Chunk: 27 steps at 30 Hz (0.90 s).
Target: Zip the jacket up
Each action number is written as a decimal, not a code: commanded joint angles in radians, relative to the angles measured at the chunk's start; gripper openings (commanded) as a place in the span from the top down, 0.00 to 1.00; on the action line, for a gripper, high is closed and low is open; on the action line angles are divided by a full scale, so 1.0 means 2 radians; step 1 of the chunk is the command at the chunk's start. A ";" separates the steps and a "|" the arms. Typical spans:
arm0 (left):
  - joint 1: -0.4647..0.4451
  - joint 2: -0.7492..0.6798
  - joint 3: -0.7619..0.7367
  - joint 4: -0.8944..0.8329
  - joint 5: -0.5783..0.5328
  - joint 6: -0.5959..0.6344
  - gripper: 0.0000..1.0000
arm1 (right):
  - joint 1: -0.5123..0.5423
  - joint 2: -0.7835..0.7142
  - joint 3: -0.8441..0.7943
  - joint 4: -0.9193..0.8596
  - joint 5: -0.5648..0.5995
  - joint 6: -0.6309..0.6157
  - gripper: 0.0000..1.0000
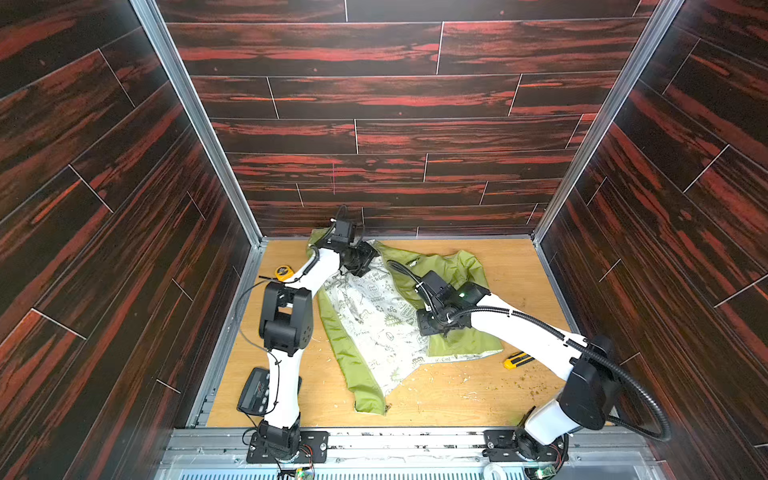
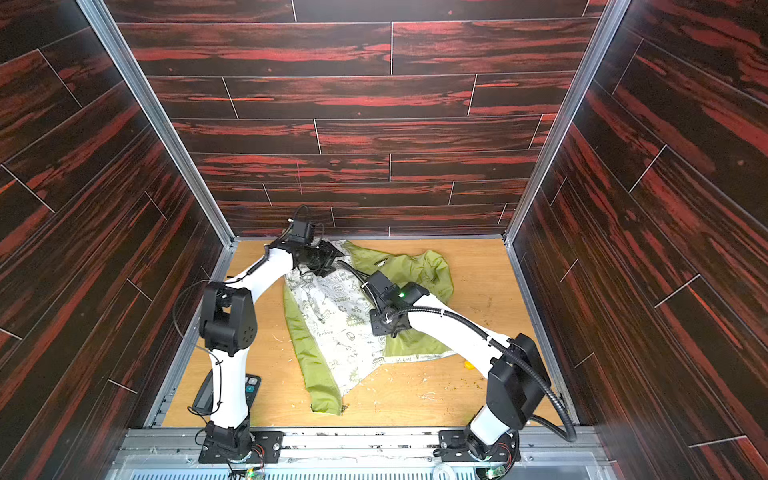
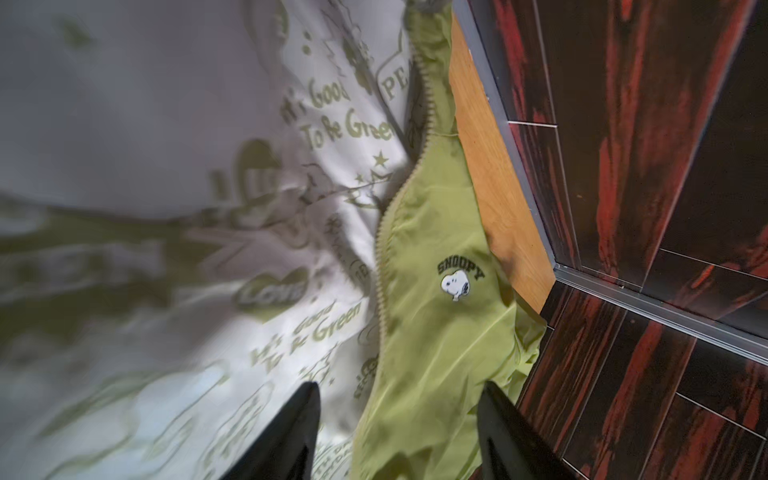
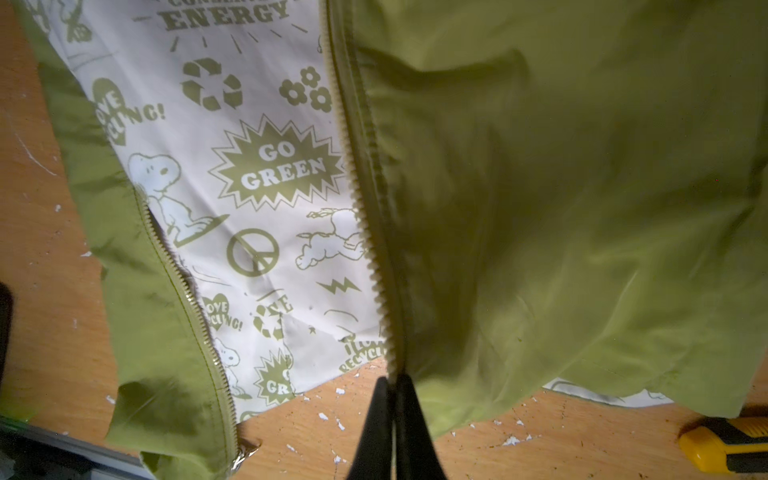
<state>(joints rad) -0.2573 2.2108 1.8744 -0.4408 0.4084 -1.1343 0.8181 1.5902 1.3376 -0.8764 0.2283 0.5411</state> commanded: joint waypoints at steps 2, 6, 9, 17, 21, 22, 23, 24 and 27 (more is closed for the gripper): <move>-0.009 0.041 0.057 -0.013 0.004 -0.012 0.37 | 0.002 -0.037 -0.008 -0.012 0.004 0.000 1.00; -0.011 0.064 0.074 -0.029 0.004 -0.009 0.37 | 0.002 -0.049 -0.002 -0.020 0.012 -0.002 1.00; -0.011 0.067 0.070 -0.028 -0.005 -0.008 0.37 | 0.001 -0.057 0.002 -0.024 0.017 -0.006 1.00; -0.011 0.103 0.107 -0.015 -0.003 -0.028 0.37 | 0.001 -0.087 -0.002 -0.030 0.013 -0.017 1.00; -0.012 0.119 0.127 -0.010 0.000 -0.034 0.37 | 0.001 -0.106 -0.008 -0.032 0.015 -0.019 1.00; -0.013 0.123 0.130 -0.010 -0.001 -0.034 0.37 | 0.001 -0.111 -0.009 -0.033 0.015 -0.019 1.00; -0.014 0.126 0.134 -0.011 -0.003 -0.035 0.37 | 0.002 -0.116 -0.010 -0.033 0.016 -0.019 1.00; -0.015 0.127 0.136 -0.012 -0.004 -0.035 0.37 | 0.001 -0.120 -0.012 -0.033 0.015 -0.019 1.00; -0.016 0.132 0.133 -0.014 0.000 -0.038 0.38 | 0.002 -0.132 -0.016 -0.034 0.015 -0.018 1.00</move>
<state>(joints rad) -0.2840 2.4615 2.1162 -0.4618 0.4114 -1.1942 0.8181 1.3670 1.3209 -0.9203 0.2512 0.5060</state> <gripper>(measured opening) 0.622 0.052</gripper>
